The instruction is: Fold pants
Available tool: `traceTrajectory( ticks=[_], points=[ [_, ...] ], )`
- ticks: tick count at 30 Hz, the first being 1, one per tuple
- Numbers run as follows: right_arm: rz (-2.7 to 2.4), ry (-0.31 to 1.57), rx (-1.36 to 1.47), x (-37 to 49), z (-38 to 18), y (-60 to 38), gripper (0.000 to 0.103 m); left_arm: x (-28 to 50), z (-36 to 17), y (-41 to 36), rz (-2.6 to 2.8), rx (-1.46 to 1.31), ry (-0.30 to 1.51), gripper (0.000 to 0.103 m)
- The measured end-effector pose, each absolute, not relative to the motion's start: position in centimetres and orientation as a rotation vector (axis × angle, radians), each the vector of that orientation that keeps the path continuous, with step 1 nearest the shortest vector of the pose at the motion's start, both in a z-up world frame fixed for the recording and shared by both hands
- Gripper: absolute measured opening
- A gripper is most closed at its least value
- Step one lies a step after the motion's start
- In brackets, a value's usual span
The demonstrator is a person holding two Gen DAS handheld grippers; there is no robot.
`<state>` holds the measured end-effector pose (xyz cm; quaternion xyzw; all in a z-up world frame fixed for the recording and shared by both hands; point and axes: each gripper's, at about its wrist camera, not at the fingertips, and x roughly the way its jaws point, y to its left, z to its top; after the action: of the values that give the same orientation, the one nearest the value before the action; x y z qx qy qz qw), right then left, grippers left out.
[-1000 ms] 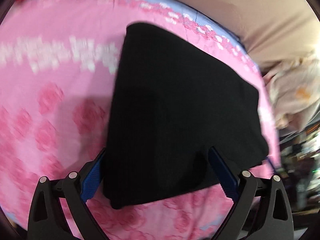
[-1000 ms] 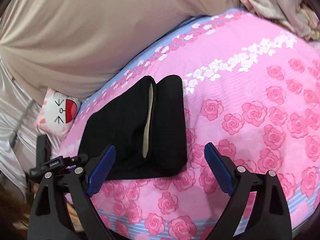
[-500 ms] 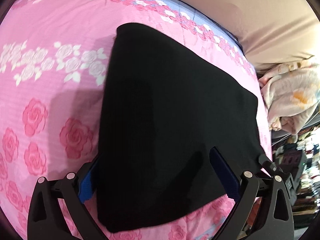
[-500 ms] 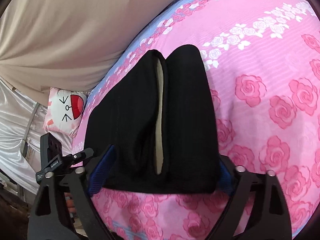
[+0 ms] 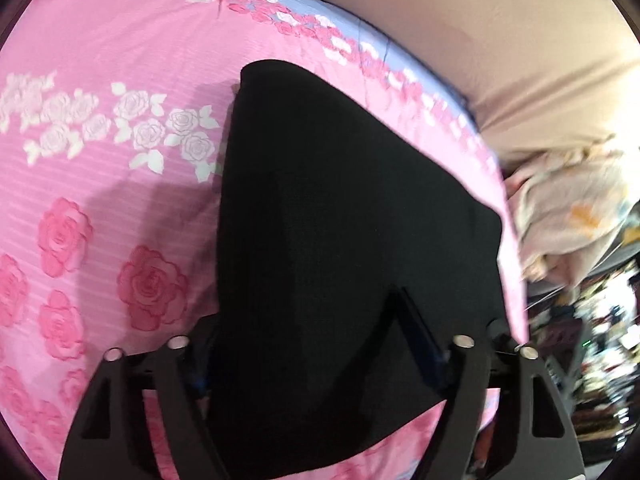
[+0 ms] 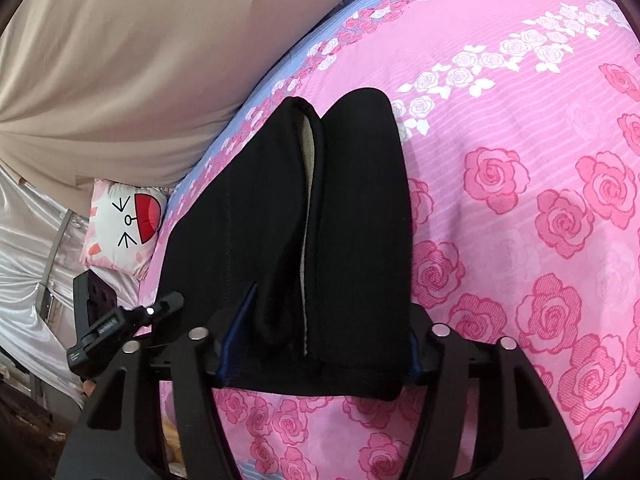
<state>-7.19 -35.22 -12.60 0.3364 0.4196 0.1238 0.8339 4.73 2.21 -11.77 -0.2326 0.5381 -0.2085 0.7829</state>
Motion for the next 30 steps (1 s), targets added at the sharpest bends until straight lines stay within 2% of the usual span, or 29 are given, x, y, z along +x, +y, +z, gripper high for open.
traceTrajectory(
  ticks=[3, 4, 5, 6, 8, 10, 16, 30],
  points=[
    [0.262, 0.880, 0.706, -7.2, -12.6, -35.1, 0.061, 4.9, -11.7, 1.8, -0.452, -0.490, 1.145, 0.078],
    [0.230, 0.885, 0.696, -7.3, -12.6, -35.0, 0.055, 4.8, -11.6, 1.5, -0.444, -0.464, 1.142, 0.069],
    [0.230, 0.879, 0.690, -7.4, -12.5, -34.9, 0.052, 4.7, -11.4, 1.3, -0.415, -0.435, 1.136, 0.055],
    [0.234, 0.870, 0.693, -7.5, -12.3, -34.7, 0.047, 4.5, -11.3, 1.5, -0.412, -0.429, 1.131, 0.052],
    [0.237, 0.859, 0.681, -7.7, -11.8, -34.4, 0.042, 4.2, -10.9, 2.0, -0.428, -0.451, 1.126, 0.037],
    [0.237, 0.849, 0.684, -7.8, -11.4, -34.3, 0.040, 4.2, -10.2, 2.1, -0.447, -0.459, 1.123, 0.033],
    [0.271, 0.799, 0.692, -8.7, -8.9, -34.1, 0.035, 2.9, -7.3, 1.4, -0.472, -0.388, 1.074, 0.030],
    [0.346, 0.782, 0.634, -12.1, -4.5, -29.6, 0.034, -1.7, -2.8, 5.6, -0.544, -0.398, 1.012, 0.030]
  ],
)
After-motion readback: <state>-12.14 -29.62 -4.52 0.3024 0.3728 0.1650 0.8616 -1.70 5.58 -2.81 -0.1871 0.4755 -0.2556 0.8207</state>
